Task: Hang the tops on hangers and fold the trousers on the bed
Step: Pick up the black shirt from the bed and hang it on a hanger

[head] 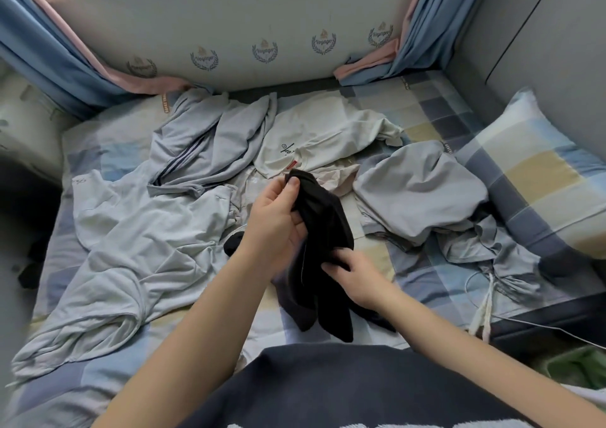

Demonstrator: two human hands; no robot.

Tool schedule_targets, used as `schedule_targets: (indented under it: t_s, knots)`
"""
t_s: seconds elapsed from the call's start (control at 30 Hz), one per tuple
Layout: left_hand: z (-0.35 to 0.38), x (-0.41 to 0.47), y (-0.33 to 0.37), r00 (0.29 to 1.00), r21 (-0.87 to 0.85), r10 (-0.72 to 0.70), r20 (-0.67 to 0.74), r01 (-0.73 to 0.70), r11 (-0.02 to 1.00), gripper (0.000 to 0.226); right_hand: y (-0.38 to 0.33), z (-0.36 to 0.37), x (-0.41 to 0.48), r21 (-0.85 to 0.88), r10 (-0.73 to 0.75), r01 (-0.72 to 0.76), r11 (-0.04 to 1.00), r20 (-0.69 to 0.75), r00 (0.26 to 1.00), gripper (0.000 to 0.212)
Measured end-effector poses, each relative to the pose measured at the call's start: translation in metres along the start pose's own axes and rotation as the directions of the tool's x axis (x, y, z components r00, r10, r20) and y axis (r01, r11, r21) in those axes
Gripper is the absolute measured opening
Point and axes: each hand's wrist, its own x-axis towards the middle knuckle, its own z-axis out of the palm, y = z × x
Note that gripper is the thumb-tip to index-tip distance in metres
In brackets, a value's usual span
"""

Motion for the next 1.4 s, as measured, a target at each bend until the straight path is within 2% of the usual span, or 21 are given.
schedule_targets:
  t_s: [0.03,0.17,0.27,0.33,0.4,0.47,0.53,0.6,0.63,0.67,0.77,0.9,0.97,1.03,1.07,1.13,1.17,1.2,1.27,1.33,1.4]
  knots:
    - [-0.001,0.000,0.003,1.000,-0.004,0.007,-0.018,-0.007,1.000,0.018,-0.001,-0.001,0.002,-0.009,-0.016,0.016,1.000,-0.020,1.000,0.019]
    - [-0.017,0.003,0.009,0.992,0.070,0.058,-0.116,-0.051,0.996,0.011,-0.016,-0.018,0.001,-0.028,-0.085,0.082,0.996,-0.156,0.984,0.019]
    - [-0.033,0.004,0.003,0.989,0.329,0.084,-0.118,-0.041,0.943,0.030,-0.045,-0.033,-0.007,0.109,-0.088,0.114,0.987,-0.217,0.972,0.024]
    - [-0.043,-0.001,-0.008,0.999,0.506,0.037,-0.030,-0.016,0.862,0.048,-0.065,-0.039,-0.012,0.317,-0.007,0.080,0.945,-0.225,0.974,0.028]
    - [-0.048,-0.009,-0.024,0.991,0.616,-0.081,0.111,-0.005,0.788,0.066,-0.084,-0.047,-0.016,0.511,0.041,0.056,0.858,-0.177,0.983,0.023]
    - [-0.044,-0.019,-0.043,0.957,0.674,-0.179,0.228,-0.023,0.738,0.070,-0.101,-0.055,-0.020,0.640,0.031,0.053,0.767,-0.119,0.992,0.020]
    - [-0.037,-0.022,-0.065,0.957,0.727,-0.141,0.254,-0.093,0.680,0.057,-0.113,-0.060,-0.020,0.740,0.025,0.047,0.671,-0.087,0.996,0.017]
    - [-0.030,-0.019,-0.074,0.981,0.772,0.041,0.188,-0.174,0.612,0.025,-0.119,-0.065,-0.018,0.815,0.017,0.051,0.577,-0.074,0.997,0.017]
    - [-0.029,-0.016,-0.072,0.985,0.761,0.114,0.130,-0.173,0.625,0.010,-0.119,-0.067,-0.017,0.829,0.001,0.060,0.556,-0.072,0.997,0.017]
    - [-0.029,-0.013,-0.068,0.986,0.713,0.142,0.083,-0.158,0.683,0.005,-0.116,-0.069,-0.016,0.816,-0.017,0.067,0.574,-0.069,0.997,0.017]
    - [-0.029,-0.011,-0.054,0.998,0.540,0.070,-0.004,-0.057,0.840,0.012,-0.094,-0.067,-0.020,0.598,-0.065,0.100,0.796,-0.080,0.995,0.019]
    - [-0.025,-0.019,-0.048,0.988,0.302,-0.102,-0.114,0.132,0.944,0.017,-0.037,-0.045,-0.031,0.274,-0.084,0.076,0.959,0.017,0.996,0.056]
    - [-0.023,-0.019,-0.045,0.981,0.216,-0.160,-0.112,0.181,0.959,0.015,-0.010,-0.032,-0.033,0.219,-0.046,0.014,0.976,0.143,0.989,0.066]
    - [-0.021,-0.020,-0.039,0.973,0.145,-0.195,-0.124,0.212,0.966,0.013,0.011,-0.020,-0.032,0.168,0.013,-0.050,0.984,0.211,0.977,0.061]
    - [-0.021,-0.020,-0.035,0.969,0.119,-0.208,-0.132,0.224,0.967,0.014,0.018,-0.015,-0.030,0.126,0.037,-0.063,0.990,0.198,0.979,0.050]
    - [-0.023,-0.019,-0.028,0.962,0.086,-0.229,-0.150,0.243,0.966,0.014,0.030,-0.009,-0.024,0.019,0.060,-0.062,0.998,0.110,0.992,0.010]
    - [-0.025,-0.018,-0.024,0.959,0.077,-0.231,-0.163,0.245,0.966,0.014,0.031,-0.011,-0.021,-0.048,0.049,-0.046,0.998,0.052,0.997,0.011]
    - [-0.028,-0.016,-0.021,0.958,0.062,-0.223,-0.179,0.237,0.970,0.015,0.032,-0.014,-0.018,-0.126,0.023,-0.022,0.992,0.004,1.000,0.024]
    - [-0.037,-0.011,-0.016,0.956,0.042,-0.180,-0.230,0.195,0.980,0.019,0.025,-0.022,-0.020,-0.193,-0.020,0.010,0.981,-0.051,0.998,0.032]
    - [-0.049,-0.005,-0.012,0.945,0.051,-0.149,-0.292,0.171,0.984,0.028,0.016,-0.030,-0.021,-0.162,-0.070,0.057,0.985,-0.078,0.994,0.035]
    - [-0.059,-0.002,-0.012,0.948,0.159,-0.139,-0.286,0.190,0.969,0.038,0.002,-0.036,-0.024,-0.056,-0.079,0.074,0.996,-0.108,0.991,0.034]
